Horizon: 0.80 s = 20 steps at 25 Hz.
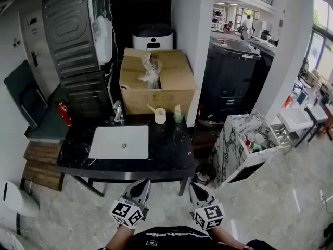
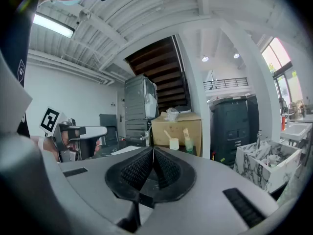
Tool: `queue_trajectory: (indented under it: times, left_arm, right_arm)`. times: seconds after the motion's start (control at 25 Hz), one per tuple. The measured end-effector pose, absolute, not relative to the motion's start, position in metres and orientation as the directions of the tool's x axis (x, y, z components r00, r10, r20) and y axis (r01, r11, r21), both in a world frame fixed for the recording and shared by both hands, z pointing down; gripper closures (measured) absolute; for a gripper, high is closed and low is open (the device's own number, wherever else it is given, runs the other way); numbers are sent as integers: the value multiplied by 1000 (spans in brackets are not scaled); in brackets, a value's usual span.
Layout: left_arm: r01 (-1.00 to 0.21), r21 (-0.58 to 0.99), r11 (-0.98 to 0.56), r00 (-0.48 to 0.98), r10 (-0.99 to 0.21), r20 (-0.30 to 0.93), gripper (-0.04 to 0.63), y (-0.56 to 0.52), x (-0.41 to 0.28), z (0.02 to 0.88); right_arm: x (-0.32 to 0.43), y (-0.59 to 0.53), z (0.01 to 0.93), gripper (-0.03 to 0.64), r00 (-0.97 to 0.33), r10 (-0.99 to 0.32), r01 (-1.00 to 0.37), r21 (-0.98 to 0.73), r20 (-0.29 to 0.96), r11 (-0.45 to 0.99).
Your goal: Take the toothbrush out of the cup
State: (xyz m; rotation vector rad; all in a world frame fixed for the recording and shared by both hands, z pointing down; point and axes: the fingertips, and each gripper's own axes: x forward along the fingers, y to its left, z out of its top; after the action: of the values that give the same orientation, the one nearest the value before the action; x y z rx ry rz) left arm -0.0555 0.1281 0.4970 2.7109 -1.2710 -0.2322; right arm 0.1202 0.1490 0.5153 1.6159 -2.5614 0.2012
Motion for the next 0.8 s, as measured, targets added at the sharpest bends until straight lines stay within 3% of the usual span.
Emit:
queue_trajectory:
  times: [0.8]
  left_arm:
    - [-753,197,-628,625,-776,-84,581,142,-67,498]
  right_arm:
    - [108,165,513,581,-440,-889,-898,-91,131,431]
